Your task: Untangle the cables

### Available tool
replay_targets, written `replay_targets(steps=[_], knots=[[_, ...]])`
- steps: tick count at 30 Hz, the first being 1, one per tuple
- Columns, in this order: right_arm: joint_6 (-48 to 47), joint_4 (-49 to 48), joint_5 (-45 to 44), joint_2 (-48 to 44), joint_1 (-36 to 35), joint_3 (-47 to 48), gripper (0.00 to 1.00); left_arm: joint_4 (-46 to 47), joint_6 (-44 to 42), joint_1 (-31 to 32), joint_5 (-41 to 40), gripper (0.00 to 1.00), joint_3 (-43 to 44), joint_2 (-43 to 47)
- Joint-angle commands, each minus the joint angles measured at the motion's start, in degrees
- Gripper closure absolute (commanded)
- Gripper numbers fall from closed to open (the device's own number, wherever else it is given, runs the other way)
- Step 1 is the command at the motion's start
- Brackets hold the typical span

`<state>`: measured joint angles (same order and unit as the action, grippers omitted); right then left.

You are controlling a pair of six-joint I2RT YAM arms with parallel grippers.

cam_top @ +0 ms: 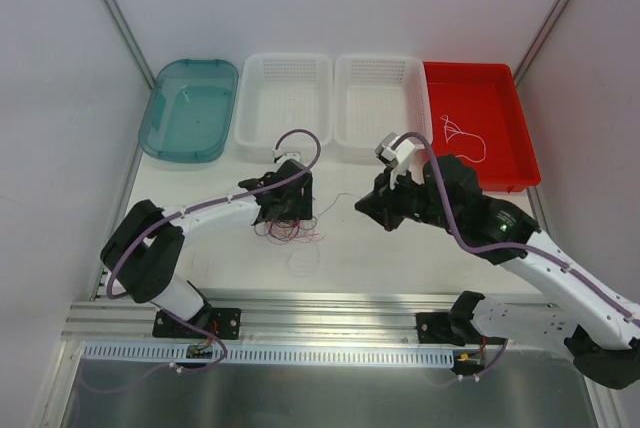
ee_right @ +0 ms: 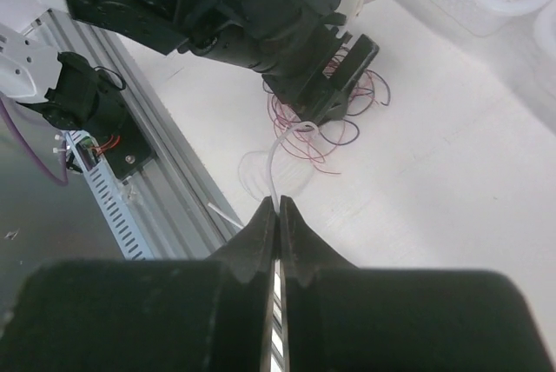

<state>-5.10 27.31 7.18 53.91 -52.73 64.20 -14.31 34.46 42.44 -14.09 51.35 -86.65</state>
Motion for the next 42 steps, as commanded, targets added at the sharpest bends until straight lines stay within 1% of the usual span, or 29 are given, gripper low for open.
replay_targets(steps=[1,4,5,8,9,15,21,27,30,31,34,36,40,41,42], knots=[[-2.4,6.7,-5.2,-3.4,0.2,7.8,0.99,-3.8,0.8,0.3,-6.8,0.34,2.9,-2.6],[-5.1,12.0,-10.1,-4.4,0.3,11.9,0.99,-7.8,0.4,-0.4,-9.6,0.36,3.4,-3.9],[-5.7,13.5,-11.4,-4.6,0.3,14.9,0.99,-8.6,0.3,-1.5,-10.0,0.36,3.0,-3.7],[-7.7,17.9,-17.3,-5.5,0.8,20.1,0.99,-9.9,0.3,-4.3,-10.6,0.36,0.9,-1.7],[-8.1,19.6,-20.4,-5.7,0.9,21.5,0.99,-10.2,0.3,-5.1,-10.7,0.36,0.2,-1.0],[-11.0,23.0,-32.4,-8.3,1.1,29.2,0.99,-11.3,-0.9,-10.9,-10.5,0.36,-3.6,3.9],[-12.0,22.6,-37.1,-10.9,1.1,33.1,0.99,-12.1,-1.6,-15.3,-10.3,0.36,-4.8,5.2],[-11.5,24.2,-37.9,-11.8,1.1,33.6,0.99,-12.7,-1.7,-16.7,-10.5,0.35,-3.9,4.0],[-9.8,23.8,-36.5,-12.5,1.1,30.9,0.99,-13.1,-1.9,-17.1,-10.4,0.35,-3.3,3.9],[-9.6,23.8,-36.1,-12.6,1.1,28.6,0.99,-13.1,-2.0,-17.1,-9.9,0.35,-3.1,4.6],[-7.8,24.6,-36.9,-11.9,1.1,24.8,0.99,-13.2,-2.8,-17.1,-9.7,0.35,-3.1,6.0],[-6.8,23.3,-36.4,-11.7,1.1,19.4,0.99,-13.4,-3.4,-17.1,-9.2,0.34,-3.1,7.1],[-1.8,21.2,-34.7,-8.2,2.1,8.7,0.99,-13.3,-5.0,-17.1,-6.2,0.33,-3.8,10.9],[-0.4,18.9,-33.6,-7.4,3.8,3.7,0.99,-13.1,-5.2,-17.1,-5.3,0.33,-4.1,11.2],[1.1,17.4,-32.1,-6.8,5.0,1.3,0.99,-13.2,-5.4,-17.2,-5.0,0.33,-4.6,11.2]])
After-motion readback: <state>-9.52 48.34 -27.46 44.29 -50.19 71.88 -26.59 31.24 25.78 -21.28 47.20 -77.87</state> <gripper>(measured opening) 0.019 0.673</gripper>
